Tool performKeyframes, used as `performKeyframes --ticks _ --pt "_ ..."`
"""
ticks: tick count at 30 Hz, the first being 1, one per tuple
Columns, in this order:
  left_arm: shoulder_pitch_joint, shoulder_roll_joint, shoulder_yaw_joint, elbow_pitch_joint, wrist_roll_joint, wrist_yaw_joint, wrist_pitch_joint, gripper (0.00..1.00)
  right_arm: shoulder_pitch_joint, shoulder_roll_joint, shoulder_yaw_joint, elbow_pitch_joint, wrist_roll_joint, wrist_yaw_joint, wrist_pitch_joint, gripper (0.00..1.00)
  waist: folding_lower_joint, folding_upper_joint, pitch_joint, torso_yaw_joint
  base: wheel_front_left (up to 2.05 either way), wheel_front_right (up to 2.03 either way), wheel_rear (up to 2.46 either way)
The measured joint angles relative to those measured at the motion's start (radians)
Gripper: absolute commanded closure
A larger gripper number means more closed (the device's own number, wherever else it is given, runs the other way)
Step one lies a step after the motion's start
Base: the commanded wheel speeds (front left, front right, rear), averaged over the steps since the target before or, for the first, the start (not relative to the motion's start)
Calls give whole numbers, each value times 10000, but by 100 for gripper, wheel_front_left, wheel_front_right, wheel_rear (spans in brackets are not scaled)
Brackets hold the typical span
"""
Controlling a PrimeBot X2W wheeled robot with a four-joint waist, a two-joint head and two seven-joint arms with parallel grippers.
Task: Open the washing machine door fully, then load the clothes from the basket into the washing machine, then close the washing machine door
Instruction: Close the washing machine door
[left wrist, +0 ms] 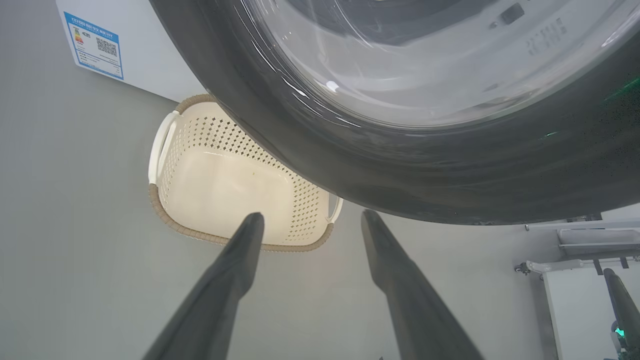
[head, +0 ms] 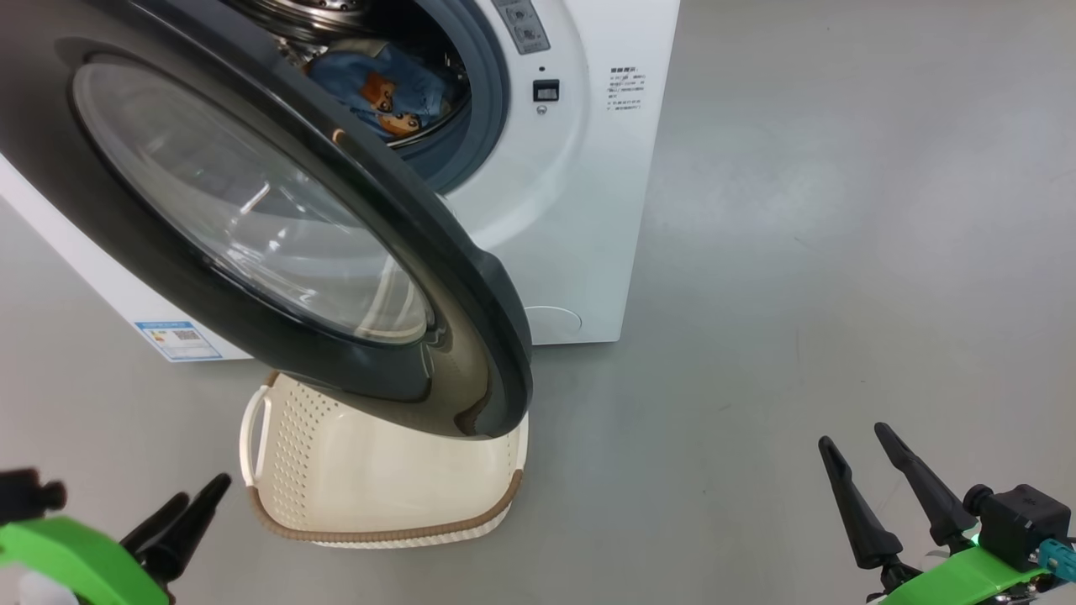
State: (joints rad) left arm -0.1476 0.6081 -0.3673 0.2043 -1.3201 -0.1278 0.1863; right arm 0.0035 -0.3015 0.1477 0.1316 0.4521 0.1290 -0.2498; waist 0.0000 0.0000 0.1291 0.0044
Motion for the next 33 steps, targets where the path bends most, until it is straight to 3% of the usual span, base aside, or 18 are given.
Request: performKeyframes --ticks 13,21,33 --pt "545 -136 -514 424 178 -2 -3647 0 5 -286 -207 130 10 2 2 0 0 0 -136 -170 0 0 0" --pt "721 -431 -491 744 1154 -2 -4330 0 12 -357 -313 151 174 2 0 0 0 0 -321 -229 0 0 0" --pt "1393 -2569 2351 961 4884 -4 -4374 0 226 -353 -387 121 174 2 2 0 0 0 -492 -460 0 0 0"
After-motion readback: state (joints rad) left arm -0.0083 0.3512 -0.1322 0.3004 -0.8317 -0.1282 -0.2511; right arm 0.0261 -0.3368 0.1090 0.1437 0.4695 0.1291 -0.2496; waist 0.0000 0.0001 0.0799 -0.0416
